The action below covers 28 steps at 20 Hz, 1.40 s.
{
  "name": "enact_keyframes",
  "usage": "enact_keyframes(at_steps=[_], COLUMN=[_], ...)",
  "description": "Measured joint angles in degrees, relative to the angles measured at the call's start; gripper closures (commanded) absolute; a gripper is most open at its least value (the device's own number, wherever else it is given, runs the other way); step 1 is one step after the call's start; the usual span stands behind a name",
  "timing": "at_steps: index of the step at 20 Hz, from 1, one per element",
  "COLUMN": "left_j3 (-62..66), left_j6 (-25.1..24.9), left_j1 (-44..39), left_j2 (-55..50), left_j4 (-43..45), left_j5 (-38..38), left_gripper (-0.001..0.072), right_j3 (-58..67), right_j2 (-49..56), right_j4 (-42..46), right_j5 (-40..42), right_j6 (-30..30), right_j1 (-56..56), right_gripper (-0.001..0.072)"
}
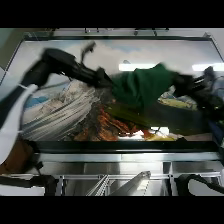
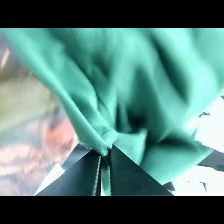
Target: Fold the shirts.
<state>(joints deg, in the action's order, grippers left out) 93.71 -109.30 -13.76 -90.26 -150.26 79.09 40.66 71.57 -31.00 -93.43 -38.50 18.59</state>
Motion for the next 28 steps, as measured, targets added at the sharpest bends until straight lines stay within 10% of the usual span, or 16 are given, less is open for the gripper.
enact_keyframes(at_steps=[4,6,7,12,14,23,26,28], left_j3=[9.44,11.85,11.91,1.05,-7.34,-39.87,-35.98,-31.04], left_j6=[0.22,0.22,0.22,0.39,-0.74,-8.59,-9.79,-9.4], left_j1=[7.23,10.03,10.91,12.31,12.31,7.32,-2.1,-6.47], left_j2=[13.64,18.51,20.2,24.46,24.96,20.48,14.69,10.91], left_j4=[-0.02,0.17,0.42,0.92,1.68,1.88,0.98,1.09], left_j5=[1.09,0.48,0.24,0.13,0.02,-8.52,-8.94,-6.82], left_gripper=[0.0678,0.0677,0.0677,0.0677,0.0678,0.0659,0.0007,0.0004], right_j3=[3.28,4.42,4.79,5.46,5.51,2.05,1.38,1.2], right_j2=[-14.34,-19.89,-22.01,-25.05,-24.28,-20.48,-20.17,-20.06], right_j4=[-7.48,-2.71,0.83,19.93,29.09,47.32,48.19,49.27], right_j5=[3.21,9.27,13.05,23.37,24.98,24.35,24.2,24.11], right_j6=[0.17,-0.07,-0.31,-5.97,-10.03,-16.63,-17.03,-17.38], right_j1=[6.32,6.67,5.92,1.55,0.83,-0.13,-0.17,-0.2], right_gripper=[0.0653,0.0192,0.0141,0.015,0.0317,0.0317,0.0312,0.0165])
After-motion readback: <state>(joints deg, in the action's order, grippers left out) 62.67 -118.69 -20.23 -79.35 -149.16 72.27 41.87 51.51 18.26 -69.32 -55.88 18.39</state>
